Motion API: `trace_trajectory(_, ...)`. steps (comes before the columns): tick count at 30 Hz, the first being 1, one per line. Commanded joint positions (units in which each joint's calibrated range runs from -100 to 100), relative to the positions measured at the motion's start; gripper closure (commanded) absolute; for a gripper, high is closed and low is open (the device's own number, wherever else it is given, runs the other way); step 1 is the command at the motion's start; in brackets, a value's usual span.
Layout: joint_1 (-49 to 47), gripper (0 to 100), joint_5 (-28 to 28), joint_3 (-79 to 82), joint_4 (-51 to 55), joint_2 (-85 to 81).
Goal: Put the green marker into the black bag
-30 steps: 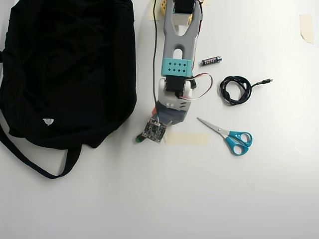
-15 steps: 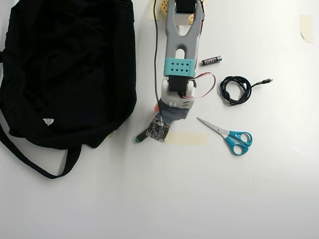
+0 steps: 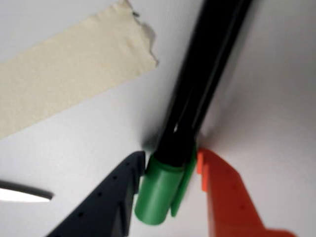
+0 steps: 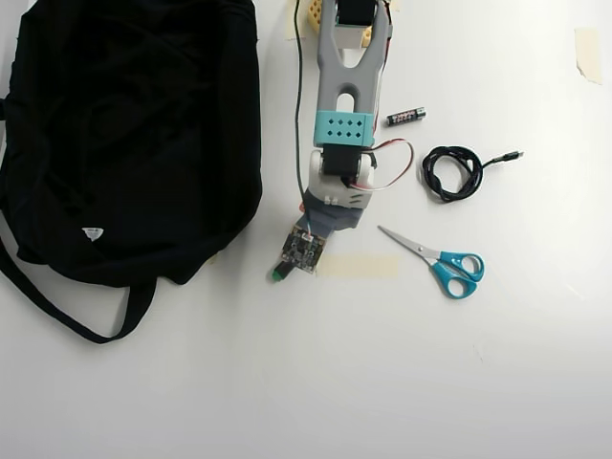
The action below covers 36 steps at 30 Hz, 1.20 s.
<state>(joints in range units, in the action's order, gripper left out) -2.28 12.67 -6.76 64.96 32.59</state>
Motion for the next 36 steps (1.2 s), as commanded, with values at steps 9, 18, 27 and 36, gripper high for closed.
trace_trajectory(9, -0.9, 98, 0.1, -0.2, -1.2, -0.5)
trace_trajectory(18, -0.8, 97, -0.2, -0.2, -0.7, -0.5)
trace_trajectory(27, -0.8, 82, -0.8, -0.2, 0.6, -0.6)
trace_trajectory(36, -0.4, 83, -0.9, -0.2, 0.6, -0.6)
